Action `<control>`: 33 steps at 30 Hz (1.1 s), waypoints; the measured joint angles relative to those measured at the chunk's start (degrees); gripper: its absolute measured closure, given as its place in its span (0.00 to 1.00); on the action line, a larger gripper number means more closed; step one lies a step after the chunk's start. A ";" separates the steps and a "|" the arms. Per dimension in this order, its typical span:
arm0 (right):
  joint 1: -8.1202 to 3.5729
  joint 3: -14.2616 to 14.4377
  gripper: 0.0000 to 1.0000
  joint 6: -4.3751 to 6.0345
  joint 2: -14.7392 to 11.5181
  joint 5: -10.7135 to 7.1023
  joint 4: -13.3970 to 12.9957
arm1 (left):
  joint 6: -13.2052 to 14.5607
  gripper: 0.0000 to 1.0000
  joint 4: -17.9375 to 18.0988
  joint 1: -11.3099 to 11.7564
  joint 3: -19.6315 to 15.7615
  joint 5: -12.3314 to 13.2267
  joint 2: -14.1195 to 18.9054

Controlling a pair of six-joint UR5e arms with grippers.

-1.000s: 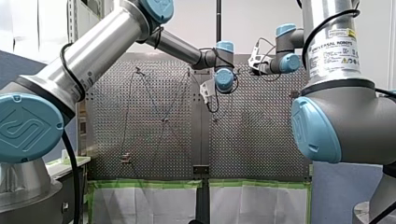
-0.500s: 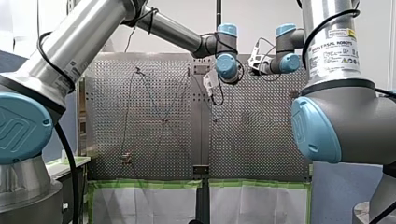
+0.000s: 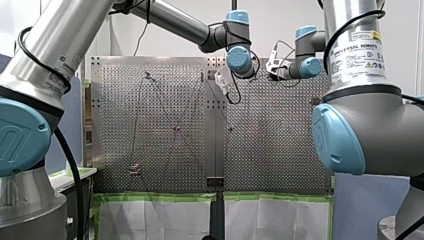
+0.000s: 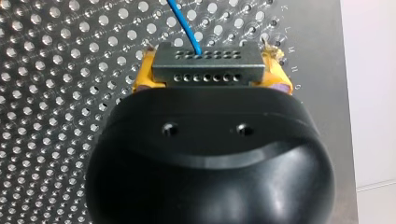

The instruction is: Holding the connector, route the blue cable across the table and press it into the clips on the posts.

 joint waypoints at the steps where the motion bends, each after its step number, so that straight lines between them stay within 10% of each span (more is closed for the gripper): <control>1: 0.00 0.00 1.00 0.00 0.00 0.00 0.00 | -0.10 0.00 0.43 0.12 -0.45 -0.12 0.44; 18: 0.00 0.00 1.00 0.00 0.00 -0.01 0.00 | 1.22 0.00 8.95 3.51 -8.95 -2.55 8.83; 33: 0.00 0.00 1.00 0.00 0.00 0.00 0.00 | 3.10 0.00 15.83 3.30 -15.82 -2.18 8.90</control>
